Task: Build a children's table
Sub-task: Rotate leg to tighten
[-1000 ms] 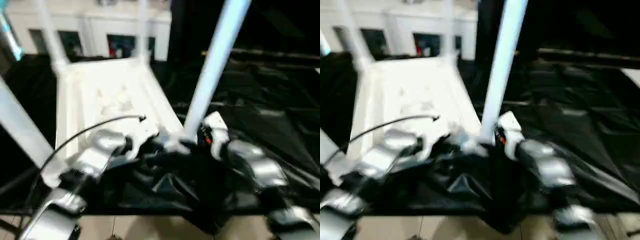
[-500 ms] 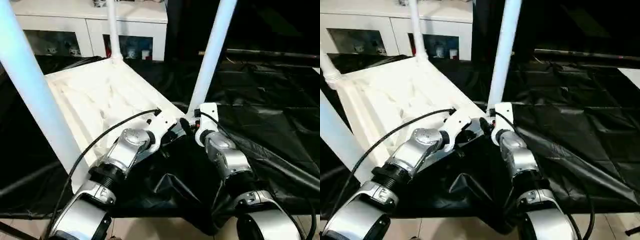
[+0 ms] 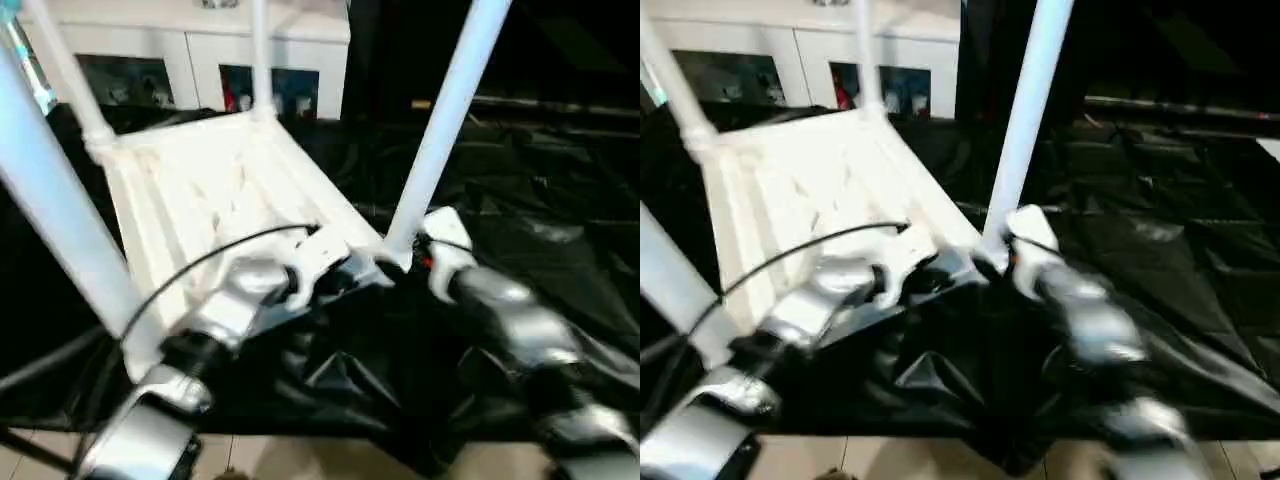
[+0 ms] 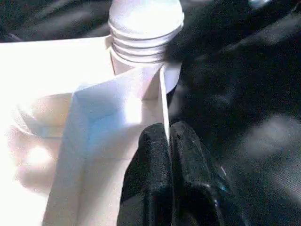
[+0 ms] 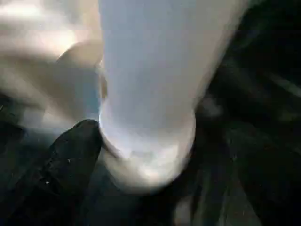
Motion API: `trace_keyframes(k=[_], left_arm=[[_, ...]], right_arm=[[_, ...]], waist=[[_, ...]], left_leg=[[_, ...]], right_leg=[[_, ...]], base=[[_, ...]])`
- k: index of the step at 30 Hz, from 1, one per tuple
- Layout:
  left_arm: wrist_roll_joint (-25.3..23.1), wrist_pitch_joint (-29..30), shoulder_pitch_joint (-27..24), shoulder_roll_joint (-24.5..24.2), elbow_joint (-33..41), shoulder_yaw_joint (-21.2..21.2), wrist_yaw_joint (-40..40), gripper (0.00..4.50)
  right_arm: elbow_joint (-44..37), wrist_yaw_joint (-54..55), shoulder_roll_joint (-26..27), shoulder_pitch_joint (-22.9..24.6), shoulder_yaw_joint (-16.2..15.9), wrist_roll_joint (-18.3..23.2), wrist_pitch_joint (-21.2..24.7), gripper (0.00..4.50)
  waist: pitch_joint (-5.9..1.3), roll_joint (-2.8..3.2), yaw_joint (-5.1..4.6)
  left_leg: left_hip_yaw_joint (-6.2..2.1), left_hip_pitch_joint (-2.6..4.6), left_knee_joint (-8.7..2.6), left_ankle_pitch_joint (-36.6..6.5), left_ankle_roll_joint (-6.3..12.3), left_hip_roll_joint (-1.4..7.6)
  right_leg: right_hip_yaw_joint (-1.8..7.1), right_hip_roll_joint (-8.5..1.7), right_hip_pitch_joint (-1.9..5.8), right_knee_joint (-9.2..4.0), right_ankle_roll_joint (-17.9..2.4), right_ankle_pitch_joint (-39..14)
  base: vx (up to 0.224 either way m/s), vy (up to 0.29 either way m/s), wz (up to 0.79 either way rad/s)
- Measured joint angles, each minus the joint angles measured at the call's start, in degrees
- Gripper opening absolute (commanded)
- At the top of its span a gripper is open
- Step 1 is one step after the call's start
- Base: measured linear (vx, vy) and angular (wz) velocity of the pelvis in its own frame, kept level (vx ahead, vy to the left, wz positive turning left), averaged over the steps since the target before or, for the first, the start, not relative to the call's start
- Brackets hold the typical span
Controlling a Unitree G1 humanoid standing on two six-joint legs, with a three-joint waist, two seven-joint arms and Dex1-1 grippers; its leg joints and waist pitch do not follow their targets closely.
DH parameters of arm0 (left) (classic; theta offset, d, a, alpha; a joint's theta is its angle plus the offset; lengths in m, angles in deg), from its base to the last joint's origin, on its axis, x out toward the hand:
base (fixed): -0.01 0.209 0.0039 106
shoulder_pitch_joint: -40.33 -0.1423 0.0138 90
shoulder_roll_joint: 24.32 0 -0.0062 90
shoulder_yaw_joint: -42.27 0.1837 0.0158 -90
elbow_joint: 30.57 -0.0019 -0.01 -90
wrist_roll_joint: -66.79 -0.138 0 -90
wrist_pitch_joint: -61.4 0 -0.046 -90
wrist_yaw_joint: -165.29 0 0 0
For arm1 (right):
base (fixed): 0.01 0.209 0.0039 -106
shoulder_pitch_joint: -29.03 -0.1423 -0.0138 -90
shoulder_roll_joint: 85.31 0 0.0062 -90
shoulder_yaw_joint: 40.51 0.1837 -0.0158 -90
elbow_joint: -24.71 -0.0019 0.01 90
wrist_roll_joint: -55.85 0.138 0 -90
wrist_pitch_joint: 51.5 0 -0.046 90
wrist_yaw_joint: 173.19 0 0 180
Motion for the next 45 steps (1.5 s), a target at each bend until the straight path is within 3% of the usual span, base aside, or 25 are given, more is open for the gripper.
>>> trace_keyframes(k=[4, 6, 9, 14, 15, 19, 23, 24, 28, 31, 38, 45], left_arm=[[2.1, -0.1, -2.2, -3.6, 3.0, -0.5, -6.3, 0.0], [2.6, 0.1, -3.6, -4.5, 5.4, -0.2, -8.7, 0.0], [2.9, 0.1, -4.3, -5.1, 7.2, 0.8, -11.3, 0.0], [3.1, 0.2, -4.7, -5.4, 8.1, 1.3, -12.2, 0.0], [3.1, 0.3, -4.9, -5.6, 8.4, 1.3, -12.2, 0.0], [3.1, 0.9, -5.5, -5.9, 9.5, 1.1, -12.3, 0.0], [3.1, 1.1, -5.5, -6.0, 9.6, 1.1, -12.3, 0.0], [3.1, 1.1, -5.5, -6.1, 9.6, 1.1, -12.3, 0.0], [3.1, 1.1, -5.5, -6.2, 9.6, 1.1, -12.3, 0.0], [3.1, 1.1, -5.6, -6.3, 9.6, 1.2, -11.9, 0.0], [0.1, 3.2, -3.1, -2.3, 5.8, 0.2, -2.8, 0.0], [-3.8, 7.0, 3.4, 7.6, -4.1, -0.7, 13.7, 0.0]], right_arm=[[-4.7, -7.9, -4.7, 2.0, -0.1, 1.8, 0.5, 4.48], [-6.6, -11.5, -5.6, 2.2, -2.1, 2.1, 0.4, 4.48], [-7.4, -14.6, -5.7, 2.2, -4.8, 2.1, 0.8, 4.48], [-7.4, -16.1, -5.4, 1.8, -5.5, 3.1, 1.5, 4.48], [-6.8, -16.1, -5.1, 1.4, -5.5, 3.1, 1.5, 4.21], [-4.9, -16.2, -4.5, 0.3, -5.5, 3.1, 1.5, 4.08], [-4.5, -16.2, -4.3, 0.2, -5.5, 3.1, 1.3, 3.73], [-4.5, -16.2, -4.2, 0.2, -5.5, 3.1, 1.3, 3.43], [-4.3, -16.7, -3.9, 0.2, -5.5, 3.1, 1.3, 3.29], [-3.4, -16.2, -3.1, 0.2, -5.1, 3.1, 0.9, 2.94], [3.3, -1.1, 7.3, -0.5, 0.7, 3.1, -0.3, 2.75], [16.8, 25.9, 20.5, -8.6, 7.1, 0.0, -3.4, 2.74]], waist=[[0.02, 0.02, -0.32], [0.05, -0.04, -0.23], [0.1, -0.13, 0.34], [0.16, -0.25, 0.58], [0.16, -0.26, 0.52], [0.18, -0.29, 0.46], [0.21, -0.35, 0.38], [0.22, -0.36, 0.38], [0.21, -0.4, 0.25], [0.17, -0.46, 0.11], [0.12, -0.87, -0.73], [-0.12, -1.16, -1.85]], left_leg=[[0.06, 0.01, -0.05, 0.0, 0.0, 0.07], [0.07, -0.01, -0.07, 0.0, 0.0, 0.24], [0.08, -0.08, -0.07, 0.0, 0.0, 0.24], [0.12, -0.09, -0.03, 0.0, 0.0, 0.21], [0.12, -0.07, -0.03, 0.0, 0.0, 0.23], [0.13, -0.07, -0.04, 0.0, 0.0, 0.25], [0.13, -0.07, -0.04, 0.0, 0.0, 0.24], [0.13, -0.07, -0.03, 0.0, 0.0, 0.25], [0.13, -0.06, 0.01, 0.0, 0.0, 0.25], [0.13, -0.04, 0.02, 0.0, 0.0, 0.25], [0.14, 0.18, 0.29, 0.0, -0.03, 0.22], [0.05, 0.28, 0.33, 0.0, -0.07, 0.11]], right_leg=[[0.0, 0.04, -0.03, -0.06, 0.0, 0.0], [0.01, 0.03, -0.03, -0.1, 0.0, 0.0], [-0.03, 0.01, -0.04, -0.13, 0.0, 0.0], [0.0, -0.04, -0.04, -0.13, 0.0, 0.0], [0.0, -0.04, -0.04, -0.11, 0.0, 0.0], [-0.01, -0.02, -0.04, -0.11, 0.0, 0.0], [-0.01, -0.01, -0.05, -0.1, 0.0, 0.0], [-0.02, -0.01, -0.05, -0.09, 0.0, 0.0], [-0.01, -0.01, -0.04, -0.06, 0.0, 0.0], [-0.01, -0.01, -0.04, -0.04, 0.0, 0.0], [0.04, 0.03, 0.03, 0.2, 0.0, 0.0], [0.02, 0.01, 0.11, 0.23, 0.0, 0.0]], base=[[0.0, 0.0, 0.0], [0.0, 0.0, 0.0], [0.0, 0.0, 0.0], [0.0, 0.0, 0.0], [0.0, 0.0, 0.0], [0.0, 0.0, 0.0], [0.0, 0.0, 0.0], [0.0, 0.0, 0.0], [0.0, 0.0, 0.0], [0.0, 0.0, 0.0], [0.0, 0.0, 0.0], [0.0, 0.0, 0.0]])
